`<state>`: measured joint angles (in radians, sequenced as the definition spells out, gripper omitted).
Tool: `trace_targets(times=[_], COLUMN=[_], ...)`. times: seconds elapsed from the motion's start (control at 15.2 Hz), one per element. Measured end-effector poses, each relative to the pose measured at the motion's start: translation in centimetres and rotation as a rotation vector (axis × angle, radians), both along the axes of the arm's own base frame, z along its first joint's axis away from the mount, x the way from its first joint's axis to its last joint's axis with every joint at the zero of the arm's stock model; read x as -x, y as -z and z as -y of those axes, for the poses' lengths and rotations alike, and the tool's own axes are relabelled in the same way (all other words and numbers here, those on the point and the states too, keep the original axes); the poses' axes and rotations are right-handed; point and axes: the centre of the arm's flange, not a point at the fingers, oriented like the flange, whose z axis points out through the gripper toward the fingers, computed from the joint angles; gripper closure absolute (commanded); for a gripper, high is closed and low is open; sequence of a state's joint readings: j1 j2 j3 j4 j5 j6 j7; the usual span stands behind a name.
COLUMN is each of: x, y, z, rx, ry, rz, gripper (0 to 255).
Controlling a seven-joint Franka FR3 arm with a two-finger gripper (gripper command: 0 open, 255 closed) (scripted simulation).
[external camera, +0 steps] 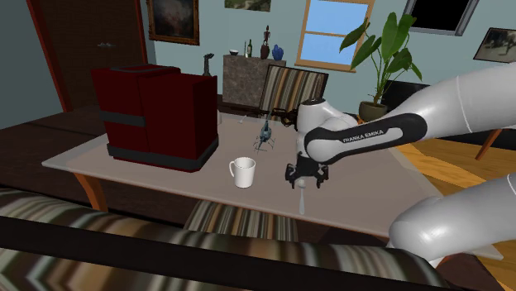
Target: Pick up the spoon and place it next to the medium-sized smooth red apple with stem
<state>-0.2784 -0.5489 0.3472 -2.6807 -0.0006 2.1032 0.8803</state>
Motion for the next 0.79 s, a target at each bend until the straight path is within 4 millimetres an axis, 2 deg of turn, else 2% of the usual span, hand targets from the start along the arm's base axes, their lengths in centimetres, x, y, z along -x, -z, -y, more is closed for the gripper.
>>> trace_targets(times=[0.2, 0.53, 0.79], x=[-0.9, -1.0, -0.9], y=[2.4, 5.0, 5.8], z=[0.4, 0.9, 1.1], rx=[0.025, 0.028, 0.029], ry=[0.098, 0.113, 0.113], rz=[0.023, 0.027, 0.028], gripper=[0, 0, 0])
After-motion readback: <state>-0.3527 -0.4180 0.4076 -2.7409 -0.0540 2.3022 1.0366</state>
